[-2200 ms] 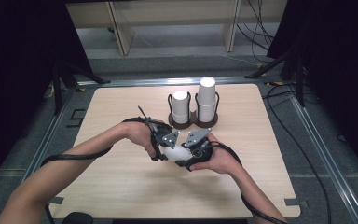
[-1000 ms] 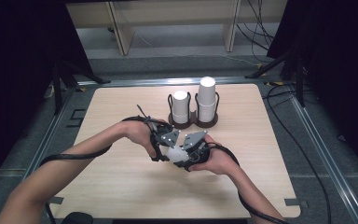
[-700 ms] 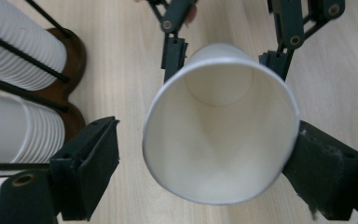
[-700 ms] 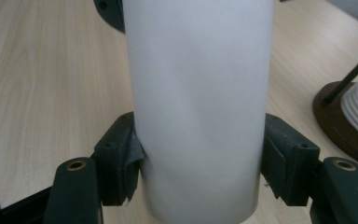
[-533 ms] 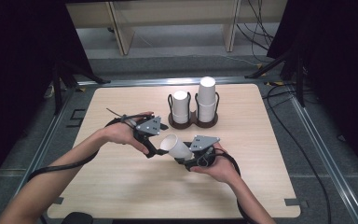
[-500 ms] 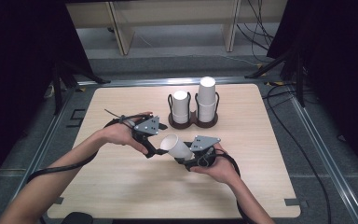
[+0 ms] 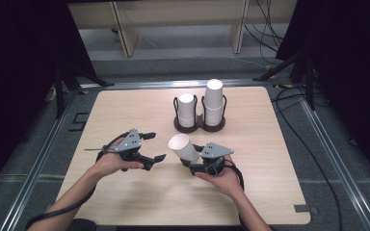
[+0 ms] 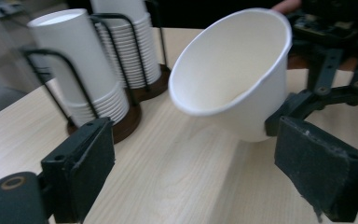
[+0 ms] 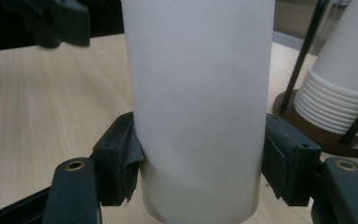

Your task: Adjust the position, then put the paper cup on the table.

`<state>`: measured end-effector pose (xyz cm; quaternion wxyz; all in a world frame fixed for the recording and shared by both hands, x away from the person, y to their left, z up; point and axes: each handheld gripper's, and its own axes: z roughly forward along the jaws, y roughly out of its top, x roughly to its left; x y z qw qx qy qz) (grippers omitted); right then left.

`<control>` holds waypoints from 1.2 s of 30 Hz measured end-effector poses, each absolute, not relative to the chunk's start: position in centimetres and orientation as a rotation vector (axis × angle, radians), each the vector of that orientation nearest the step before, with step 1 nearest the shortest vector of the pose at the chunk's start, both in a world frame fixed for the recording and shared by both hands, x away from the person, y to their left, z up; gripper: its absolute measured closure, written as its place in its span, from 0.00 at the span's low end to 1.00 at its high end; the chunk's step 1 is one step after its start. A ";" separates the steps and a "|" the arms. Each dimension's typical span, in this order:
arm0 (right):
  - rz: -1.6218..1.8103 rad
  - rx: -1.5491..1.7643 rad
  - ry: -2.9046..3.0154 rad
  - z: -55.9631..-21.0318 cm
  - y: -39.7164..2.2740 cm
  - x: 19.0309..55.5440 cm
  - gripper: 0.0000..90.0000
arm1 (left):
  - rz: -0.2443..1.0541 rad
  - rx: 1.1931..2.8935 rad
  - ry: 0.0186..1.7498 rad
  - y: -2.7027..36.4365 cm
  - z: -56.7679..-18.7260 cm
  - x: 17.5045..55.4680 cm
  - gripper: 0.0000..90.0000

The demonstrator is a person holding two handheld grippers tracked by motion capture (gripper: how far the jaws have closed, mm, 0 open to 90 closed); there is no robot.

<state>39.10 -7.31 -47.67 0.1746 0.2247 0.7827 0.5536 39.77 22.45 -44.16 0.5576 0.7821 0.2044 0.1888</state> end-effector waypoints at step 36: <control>1.653 0.812 2.035 -48.0 -6.9 38.1 0.39 | 0.468 1.593 0.699 23.6 -47.0 37.1 0.14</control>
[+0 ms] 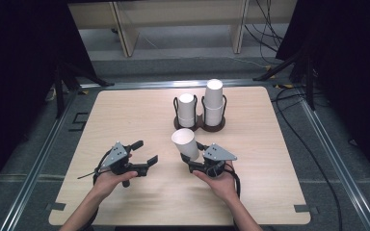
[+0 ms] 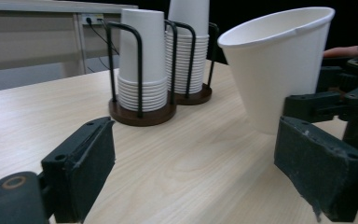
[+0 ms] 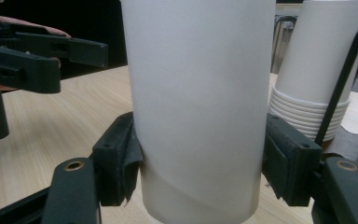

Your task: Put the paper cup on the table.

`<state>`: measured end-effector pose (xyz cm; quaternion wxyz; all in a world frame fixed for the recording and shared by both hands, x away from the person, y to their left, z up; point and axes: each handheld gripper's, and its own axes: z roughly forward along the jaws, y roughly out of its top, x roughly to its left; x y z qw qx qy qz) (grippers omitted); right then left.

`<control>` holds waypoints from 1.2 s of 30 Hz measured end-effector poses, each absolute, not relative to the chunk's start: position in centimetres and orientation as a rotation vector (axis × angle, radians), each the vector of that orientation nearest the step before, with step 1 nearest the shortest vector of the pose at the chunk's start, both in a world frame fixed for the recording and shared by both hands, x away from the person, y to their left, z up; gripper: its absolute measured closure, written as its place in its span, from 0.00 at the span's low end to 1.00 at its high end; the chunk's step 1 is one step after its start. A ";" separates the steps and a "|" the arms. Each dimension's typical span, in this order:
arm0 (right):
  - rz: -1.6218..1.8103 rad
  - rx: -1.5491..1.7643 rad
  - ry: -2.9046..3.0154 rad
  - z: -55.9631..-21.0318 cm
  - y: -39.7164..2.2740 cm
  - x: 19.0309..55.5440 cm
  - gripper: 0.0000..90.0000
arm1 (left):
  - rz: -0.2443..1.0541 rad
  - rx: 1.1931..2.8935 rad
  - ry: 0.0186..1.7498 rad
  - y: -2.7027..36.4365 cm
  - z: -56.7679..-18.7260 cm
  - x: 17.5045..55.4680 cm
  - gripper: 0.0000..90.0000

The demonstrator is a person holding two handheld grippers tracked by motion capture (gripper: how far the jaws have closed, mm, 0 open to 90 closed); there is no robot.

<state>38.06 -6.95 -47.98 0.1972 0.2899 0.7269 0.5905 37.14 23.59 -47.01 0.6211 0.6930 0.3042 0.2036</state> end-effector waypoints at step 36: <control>1.645 0.821 2.007 -48.5 -6.6 37.7 0.38 | 0.230 1.631 0.711 14.8 -44.9 40.1 0.15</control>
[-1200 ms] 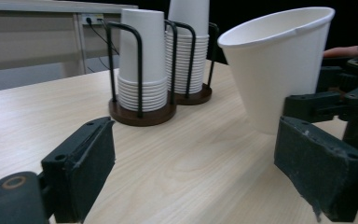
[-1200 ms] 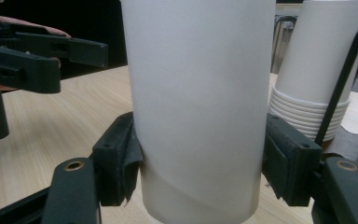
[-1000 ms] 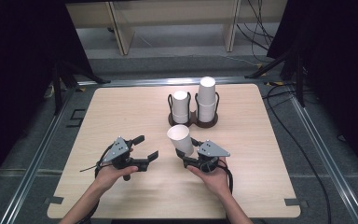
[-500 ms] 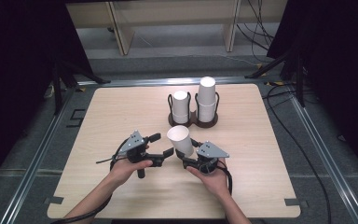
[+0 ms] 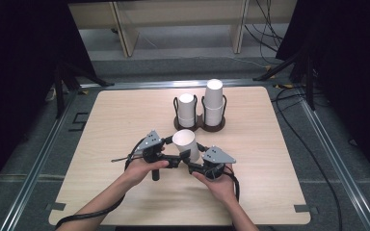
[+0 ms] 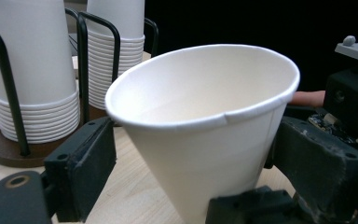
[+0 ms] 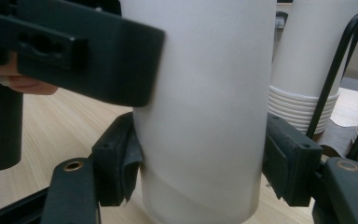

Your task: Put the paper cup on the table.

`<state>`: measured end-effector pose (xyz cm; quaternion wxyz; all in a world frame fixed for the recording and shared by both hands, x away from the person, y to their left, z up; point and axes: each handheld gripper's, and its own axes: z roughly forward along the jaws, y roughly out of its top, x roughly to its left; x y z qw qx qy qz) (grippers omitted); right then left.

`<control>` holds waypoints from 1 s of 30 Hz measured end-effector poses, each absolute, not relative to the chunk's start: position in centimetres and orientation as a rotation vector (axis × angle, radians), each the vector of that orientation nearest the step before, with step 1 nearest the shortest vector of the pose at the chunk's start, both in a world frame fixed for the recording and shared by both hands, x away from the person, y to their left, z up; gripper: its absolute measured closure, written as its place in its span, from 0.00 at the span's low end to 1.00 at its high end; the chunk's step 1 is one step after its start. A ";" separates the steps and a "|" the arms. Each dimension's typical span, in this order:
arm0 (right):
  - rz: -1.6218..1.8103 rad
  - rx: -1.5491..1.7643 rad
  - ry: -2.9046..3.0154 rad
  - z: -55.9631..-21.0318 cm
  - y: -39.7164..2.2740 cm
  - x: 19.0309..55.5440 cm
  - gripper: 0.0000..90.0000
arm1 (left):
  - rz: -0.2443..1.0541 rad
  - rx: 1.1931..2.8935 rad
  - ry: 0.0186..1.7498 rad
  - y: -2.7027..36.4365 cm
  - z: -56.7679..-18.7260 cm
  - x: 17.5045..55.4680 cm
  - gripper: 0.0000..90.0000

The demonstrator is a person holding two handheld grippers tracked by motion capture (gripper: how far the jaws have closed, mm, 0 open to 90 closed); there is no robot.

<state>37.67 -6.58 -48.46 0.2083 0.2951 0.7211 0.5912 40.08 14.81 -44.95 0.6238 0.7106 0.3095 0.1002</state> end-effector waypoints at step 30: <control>1.589 0.829 2.050 -48.5 -6.3 37.8 0.28 | 0.475 1.663 0.534 13.8 -44.8 39.2 0.26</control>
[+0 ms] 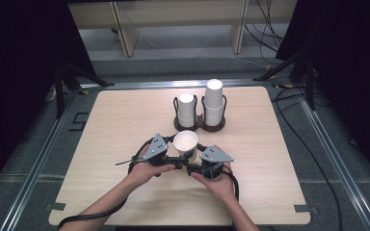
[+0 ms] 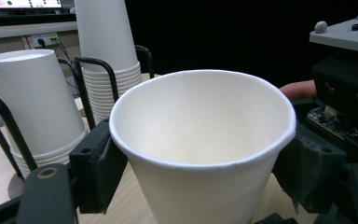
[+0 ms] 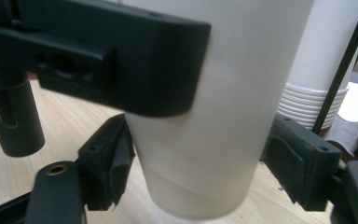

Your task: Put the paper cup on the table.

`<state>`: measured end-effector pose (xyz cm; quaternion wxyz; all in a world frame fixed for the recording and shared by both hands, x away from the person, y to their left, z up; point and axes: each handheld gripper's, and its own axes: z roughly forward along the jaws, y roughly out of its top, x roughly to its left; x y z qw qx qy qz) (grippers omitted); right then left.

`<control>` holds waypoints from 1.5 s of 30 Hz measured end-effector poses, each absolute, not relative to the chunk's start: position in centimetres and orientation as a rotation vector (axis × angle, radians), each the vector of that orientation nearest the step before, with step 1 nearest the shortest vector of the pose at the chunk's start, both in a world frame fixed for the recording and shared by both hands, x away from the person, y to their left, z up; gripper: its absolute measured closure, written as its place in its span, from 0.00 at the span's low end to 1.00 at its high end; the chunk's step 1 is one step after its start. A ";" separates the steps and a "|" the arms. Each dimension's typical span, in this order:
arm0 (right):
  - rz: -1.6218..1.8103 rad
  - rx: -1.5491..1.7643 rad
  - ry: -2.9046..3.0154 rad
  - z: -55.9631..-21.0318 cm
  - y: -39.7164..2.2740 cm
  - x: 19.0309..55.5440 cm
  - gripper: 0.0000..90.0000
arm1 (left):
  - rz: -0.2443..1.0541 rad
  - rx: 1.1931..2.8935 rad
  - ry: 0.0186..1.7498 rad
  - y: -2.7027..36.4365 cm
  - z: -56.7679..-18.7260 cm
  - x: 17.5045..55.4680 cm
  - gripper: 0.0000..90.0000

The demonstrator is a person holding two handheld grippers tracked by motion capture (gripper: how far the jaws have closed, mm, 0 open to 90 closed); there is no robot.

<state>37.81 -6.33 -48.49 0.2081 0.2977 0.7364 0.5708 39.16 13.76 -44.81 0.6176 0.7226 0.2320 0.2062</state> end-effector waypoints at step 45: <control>1.476 0.962 1.968 -47.3 -12.8 37.3 0.22 | 0.686 1.605 0.674 24.4 -44.7 37.4 0.27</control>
